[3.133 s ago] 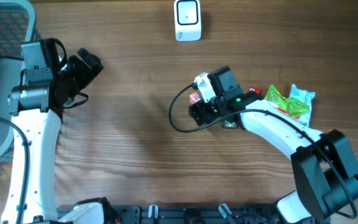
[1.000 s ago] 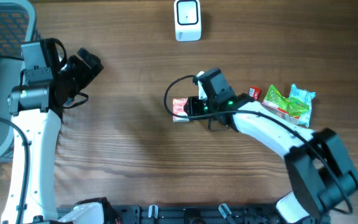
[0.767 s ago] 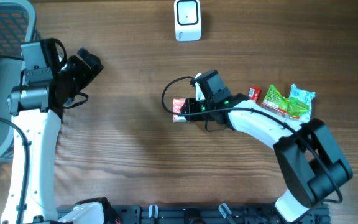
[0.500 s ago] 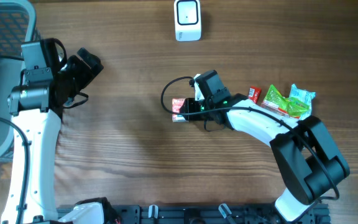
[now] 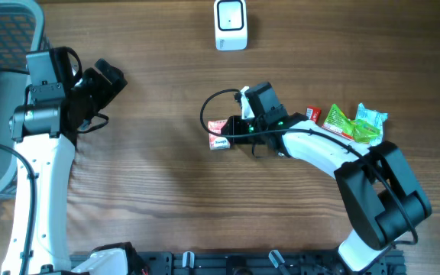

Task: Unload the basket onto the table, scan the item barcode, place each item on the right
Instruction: 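Lift the red-and-white box upright with the right gripper, then raise the red-and-white box to the white scanner with the right gripper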

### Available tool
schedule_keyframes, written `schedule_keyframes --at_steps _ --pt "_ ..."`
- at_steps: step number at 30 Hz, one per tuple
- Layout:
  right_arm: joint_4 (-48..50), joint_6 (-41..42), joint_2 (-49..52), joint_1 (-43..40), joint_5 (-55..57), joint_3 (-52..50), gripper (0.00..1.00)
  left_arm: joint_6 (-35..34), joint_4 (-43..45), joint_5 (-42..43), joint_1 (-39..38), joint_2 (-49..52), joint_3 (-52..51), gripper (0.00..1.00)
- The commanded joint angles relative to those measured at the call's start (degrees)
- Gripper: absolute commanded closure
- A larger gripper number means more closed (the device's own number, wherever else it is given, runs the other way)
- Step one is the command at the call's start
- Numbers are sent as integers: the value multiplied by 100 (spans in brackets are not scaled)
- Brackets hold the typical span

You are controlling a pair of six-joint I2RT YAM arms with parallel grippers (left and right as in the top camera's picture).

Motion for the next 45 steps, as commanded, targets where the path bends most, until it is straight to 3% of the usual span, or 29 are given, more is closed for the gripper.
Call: schedule_keyframes --at_steps 1,11,13,17,31,35,36,40,42,45 --pt "74 -2 146 2 -94 -48 72 44 11 -52 11 -57 4 0" --pt "184 2 321 70 -74 -63 76 44 11 -52 11 -57 4 0" --pt "177 2 376 74 -74 -63 82 44 11 -55 11 -57 4 0" --pt "162 4 380 74 -76 -63 83 44 11 -52 11 -57 4 0" --pt "107 22 387 74 -17 -63 74 44 11 -52 11 -57 4 0" --pt "116 24 520 79 186 -63 87 44 11 -52 11 -57 4 0" --pt "109 26 538 79 160 -63 95 44 11 -52 11 -57 4 0" --pt "20 -85 254 -114 -382 -28 96 44 11 -52 11 -57 4 0" --pt "-94 -551 -192 -361 -949 0 96 44 11 -52 11 -57 4 0" --pt "-446 -1257 -970 -516 -898 26 96 44 11 -52 11 -57 4 0"
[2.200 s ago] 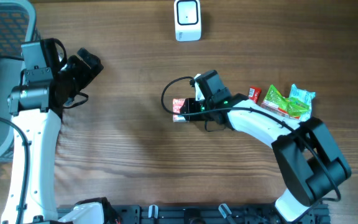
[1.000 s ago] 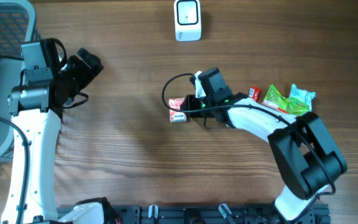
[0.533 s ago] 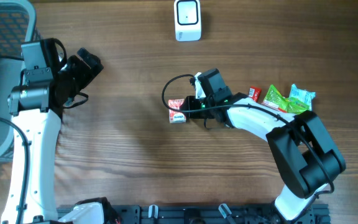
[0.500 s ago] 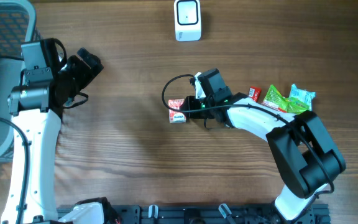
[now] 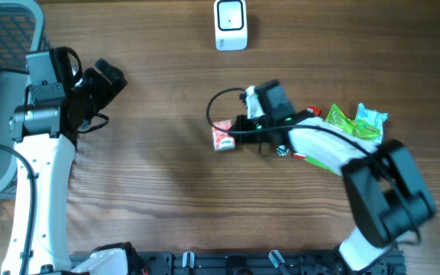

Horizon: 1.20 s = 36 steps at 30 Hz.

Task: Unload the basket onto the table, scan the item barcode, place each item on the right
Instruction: 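Raise the red-and-white box to the white scanner with the right gripper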

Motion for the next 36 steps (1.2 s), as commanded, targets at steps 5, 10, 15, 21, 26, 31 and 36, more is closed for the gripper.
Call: schedule_keyframes --at_steps 5,10,15,21,26,31,36 --pt "-1871 -883 -1928 -131 1401 686 96 44 11 -50 11 -57 4 0" --pt "-3875 -1419 -1902 -149 1810 2448 96 44 11 -50 11 -57 4 0" --pt "-5814 -1703 -1145 -170 2356 4996 96 44 11 -50 11 -57 4 0" --pt "-6607 -2367 160 -164 3453 7685 96 44 11 -50 11 -57 4 0" --pt "-5508 -3099 984 11 4752 7735 96 44 11 -50 11 -57 4 0" --pt "-4148 -3777 2114 195 5445 7733 96 44 11 -50 11 -57 4 0" --pt "-2911 -4452 3121 334 6111 7726 96 44 11 -50 11 -57 4 0"
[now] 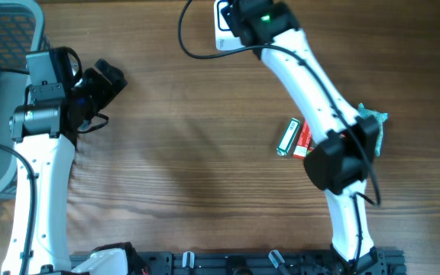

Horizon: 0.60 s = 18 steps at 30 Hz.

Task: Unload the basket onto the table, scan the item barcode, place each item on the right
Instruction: 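Raise the red-and-white box to the white scanner with the right gripper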

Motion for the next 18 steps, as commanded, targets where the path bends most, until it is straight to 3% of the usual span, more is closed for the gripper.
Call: schedule_keyframes --at_steps 1,12,18 --pt "616 -651 577 120 813 61 96 44 9 -48 11 -57 4 0" --pt "2194 -2677 1606 232 1423 44 96 44 9 -48 11 -57 4 0" --pt "2365 -2898 1620 254 1438 -2 96 44 9 -48 11 -57 4 0"
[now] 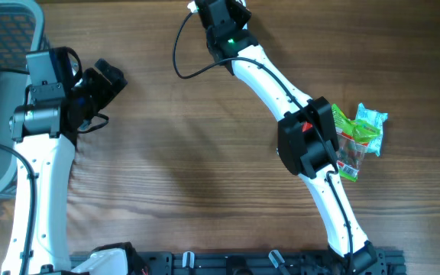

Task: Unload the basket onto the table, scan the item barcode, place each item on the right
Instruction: 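Raise the red-and-white box to the white scanner with the right gripper, then lower the box onto the right-side pile and release it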

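My right arm stretches across the table to the far edge. Its gripper head sits at the top of the overhead view, over the place of the white scanner, which is hidden beneath it. The fingers point past the frame's edge, so neither they nor any item in them show. The red and white packet is out of sight. My left gripper hangs at the left side of the table, far from all this, with nothing visible in it.
A pile of green snack packets lies at the right, partly under the right arm's elbow. A grey mesh basket fills the far left corner. A black cable loops off the right wrist.
The right gripper head has shifted a little left and farther back, now fully covering the white scanner. The arm's elbow has swung over the stick packets at the right. The left arm is unchanged.
The right gripper first rested at mid-table on a red and white packet. It then held that packet slightly to the right. Later it was up at the white scanner at the far edge, and now sits over it. The left arm stayed still throughout.
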### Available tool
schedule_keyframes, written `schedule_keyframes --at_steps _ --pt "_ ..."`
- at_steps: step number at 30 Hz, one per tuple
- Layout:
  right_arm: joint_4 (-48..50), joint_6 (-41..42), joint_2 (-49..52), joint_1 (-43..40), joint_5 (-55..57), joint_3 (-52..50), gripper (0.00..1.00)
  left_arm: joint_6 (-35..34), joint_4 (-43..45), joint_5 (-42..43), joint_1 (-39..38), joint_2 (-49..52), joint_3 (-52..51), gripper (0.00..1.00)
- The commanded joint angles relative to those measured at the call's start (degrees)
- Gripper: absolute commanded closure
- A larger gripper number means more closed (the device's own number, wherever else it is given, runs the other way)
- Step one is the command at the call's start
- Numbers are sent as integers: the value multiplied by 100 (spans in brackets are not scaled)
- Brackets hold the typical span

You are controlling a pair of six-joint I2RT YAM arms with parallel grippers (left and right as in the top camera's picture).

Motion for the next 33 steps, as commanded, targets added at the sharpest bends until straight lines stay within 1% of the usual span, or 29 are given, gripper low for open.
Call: schedule_keyframes --at_steps 1,3,6,9,12,14,15,16,17,19,20,22,24,26,30,33 --pt "190 -269 68 22 173 4 96 44 11 -50 11 -57 4 0" --pt "184 -116 -15 20 173 7 96 44 11 -50 11 -57 4 0" --pt "-146 260 -422 17 122 7 96 44 11 -50 11 -57 4 0" --pt "-920 1025 -1165 17 -162 7 96 44 11 -50 11 -57 4 0" --pt "-1947 1971 -1954 15 -459 7 96 44 11 -50 11 -57 4 0" --pt "-2946 2693 -2531 0 -872 7 96 44 11 -50 11 -57 4 0" --pt "-3359 2935 -2743 -39 -1104 7 96 44 11 -50 11 -57 4 0" --pt "-3985 3270 -3062 -157 -1578 7 96 44 11 -50 11 -57 4 0" --pt "-4369 3451 -3252 -264 -1915 7 96 44 11 -50 11 -57 4 0" --pt "-5058 3683 -3495 -466 -2450 7 96 44 11 -50 11 -57 4 0" --pt "-5672 3936 -3624 -671 -2787 7 96 44 11 -50 11 -57 4 0" --pt "-6424 4332 -3641 -920 -3008 0 96 44 11 -50 11 -57 4 0" --pt "-6964 4581 -3585 -1167 -3141 -98 96 44 11 -50 11 -57 4 0" --pt "-7112 4701 -3571 -1423 -3182 -470 96 44 11 -50 11 -57 4 0" --pt "-6920 4835 -3571 -1711 -3307 -1574 96 44 11 -50 11 -57 4 0" --pt "-6424 4878 -3571 -1746 -3309 -2575 96 44 11 -50 11 -57 4 0"
